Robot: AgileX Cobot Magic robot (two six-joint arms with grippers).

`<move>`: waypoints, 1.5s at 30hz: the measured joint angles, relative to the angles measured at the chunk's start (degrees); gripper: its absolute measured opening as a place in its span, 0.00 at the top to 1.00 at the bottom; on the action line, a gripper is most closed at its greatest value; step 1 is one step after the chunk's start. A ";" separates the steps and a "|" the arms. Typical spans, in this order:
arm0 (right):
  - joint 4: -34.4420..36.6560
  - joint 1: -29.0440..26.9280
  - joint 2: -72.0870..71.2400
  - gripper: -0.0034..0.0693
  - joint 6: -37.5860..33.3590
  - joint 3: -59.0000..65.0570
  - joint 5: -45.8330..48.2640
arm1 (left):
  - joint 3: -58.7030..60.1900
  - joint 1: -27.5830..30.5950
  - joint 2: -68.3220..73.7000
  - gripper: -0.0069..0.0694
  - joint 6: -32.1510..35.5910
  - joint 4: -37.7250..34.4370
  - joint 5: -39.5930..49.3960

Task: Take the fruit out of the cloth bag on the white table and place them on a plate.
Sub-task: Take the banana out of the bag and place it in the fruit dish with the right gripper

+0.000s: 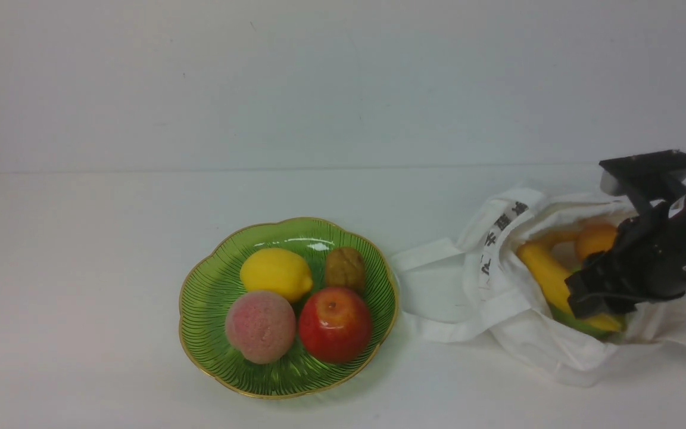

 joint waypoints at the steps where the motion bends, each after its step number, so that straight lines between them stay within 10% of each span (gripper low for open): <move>1: 0.17 0.00 -0.98 0.58 0.03 -0.14 0.75 | 0.00 0.00 0.00 0.92 0.00 0.00 0.00; 9: 0.89 0.00 -3.27 0.58 1.02 -6.41 16.87 | 0.00 0.00 0.00 0.92 0.00 0.00 0.00; 23: 12.16 0.78 -8.82 0.58 0.61 -7.53 19.19 | 0.00 0.00 0.00 0.92 0.00 0.00 0.00; 33: 29.96 17.17 -9.56 0.58 -14.90 -7.59 7.95 | 0.00 0.00 0.00 0.92 0.00 0.00 0.00; 45: 31.66 29.49 15.58 0.58 -23.52 -22.10 -6.21 | 0.00 0.00 0.00 0.92 0.00 0.00 0.00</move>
